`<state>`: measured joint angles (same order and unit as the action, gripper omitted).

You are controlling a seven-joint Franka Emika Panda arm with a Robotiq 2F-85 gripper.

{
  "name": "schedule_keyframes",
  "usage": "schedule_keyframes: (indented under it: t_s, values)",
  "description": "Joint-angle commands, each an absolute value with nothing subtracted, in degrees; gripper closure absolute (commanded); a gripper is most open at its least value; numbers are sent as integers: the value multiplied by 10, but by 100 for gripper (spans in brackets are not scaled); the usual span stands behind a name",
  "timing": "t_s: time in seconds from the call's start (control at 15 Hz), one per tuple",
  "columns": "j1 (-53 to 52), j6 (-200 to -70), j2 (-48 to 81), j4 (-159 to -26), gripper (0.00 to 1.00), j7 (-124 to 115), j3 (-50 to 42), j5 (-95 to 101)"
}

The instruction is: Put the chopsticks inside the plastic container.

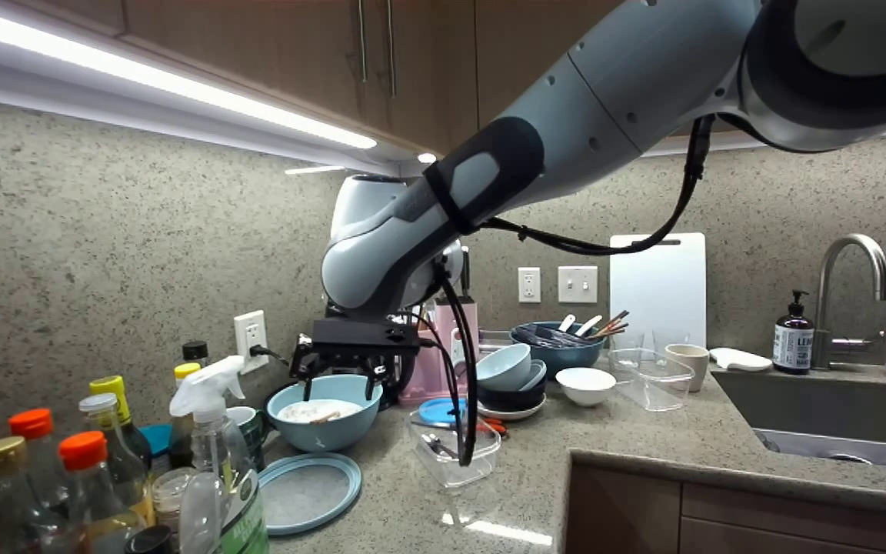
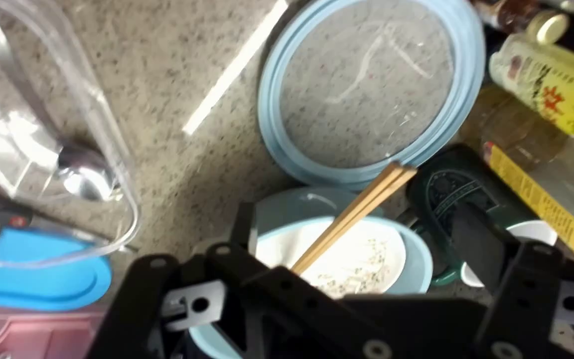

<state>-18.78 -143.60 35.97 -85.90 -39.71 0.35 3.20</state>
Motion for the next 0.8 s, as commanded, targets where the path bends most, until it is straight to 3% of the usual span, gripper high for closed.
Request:
schedule_keyframes:
  t_s: [0.0, 0.73]
  values:
    - [-153, -1408, 385, -831, 0, -366, 67, -72]
    - [-170, -1471, 437, -781, 0, -393, 36, -105]
